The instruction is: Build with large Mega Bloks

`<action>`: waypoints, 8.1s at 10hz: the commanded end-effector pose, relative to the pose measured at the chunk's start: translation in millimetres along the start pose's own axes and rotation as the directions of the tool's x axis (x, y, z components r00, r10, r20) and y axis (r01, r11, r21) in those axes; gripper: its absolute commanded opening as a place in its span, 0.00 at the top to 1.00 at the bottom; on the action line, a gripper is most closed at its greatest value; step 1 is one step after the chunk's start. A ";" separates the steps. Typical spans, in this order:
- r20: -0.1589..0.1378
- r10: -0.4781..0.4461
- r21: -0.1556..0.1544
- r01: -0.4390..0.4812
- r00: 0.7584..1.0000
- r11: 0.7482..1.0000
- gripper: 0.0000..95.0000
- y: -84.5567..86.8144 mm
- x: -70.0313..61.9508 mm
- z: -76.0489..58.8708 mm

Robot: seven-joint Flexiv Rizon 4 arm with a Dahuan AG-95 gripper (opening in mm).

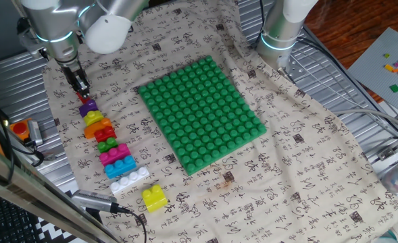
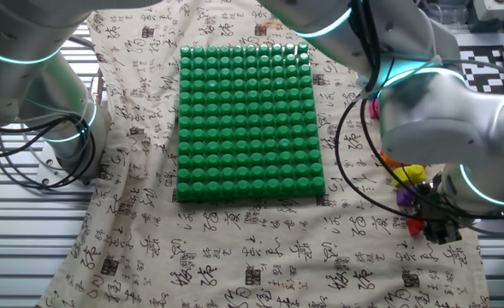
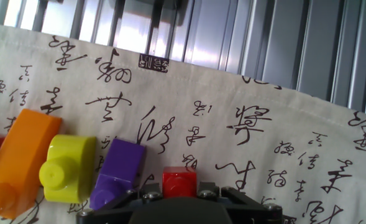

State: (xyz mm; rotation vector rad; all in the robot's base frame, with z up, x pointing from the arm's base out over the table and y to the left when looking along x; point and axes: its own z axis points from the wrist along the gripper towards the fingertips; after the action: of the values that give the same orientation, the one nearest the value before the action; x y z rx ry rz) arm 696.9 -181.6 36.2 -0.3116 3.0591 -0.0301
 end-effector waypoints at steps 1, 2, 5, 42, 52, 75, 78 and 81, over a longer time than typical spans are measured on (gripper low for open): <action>0.000 -0.009 0.005 0.009 1.000 1.000 1.00 -0.1 0.1 -1.1; -0.001 -0.012 0.009 0.012 1.000 1.000 1.00 -0.2 0.0 -4.1; -0.015 0.009 0.006 -0.009 1.000 1.000 1.00 0.9 5.1 -37.4; -0.006 0.071 0.008 -0.071 0.997 0.997 1.00 109.1 144.8 -88.5; -0.004 0.088 0.009 -0.088 0.996 0.996 1.00 117.0 158.3 -73.8; -0.032 0.061 -0.007 -0.061 0.998 0.998 1.00 123.3 182.5 -62.1; -0.026 0.067 0.001 -0.067 0.997 0.998 1.00 121.9 179.0 -58.5; -0.025 0.078 0.003 -0.078 0.997 0.997 1.00 120.3 173.2 -55.9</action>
State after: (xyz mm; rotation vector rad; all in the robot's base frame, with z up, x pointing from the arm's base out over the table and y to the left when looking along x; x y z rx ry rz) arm 500.3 -97.4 77.0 -0.1929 3.0956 -0.0271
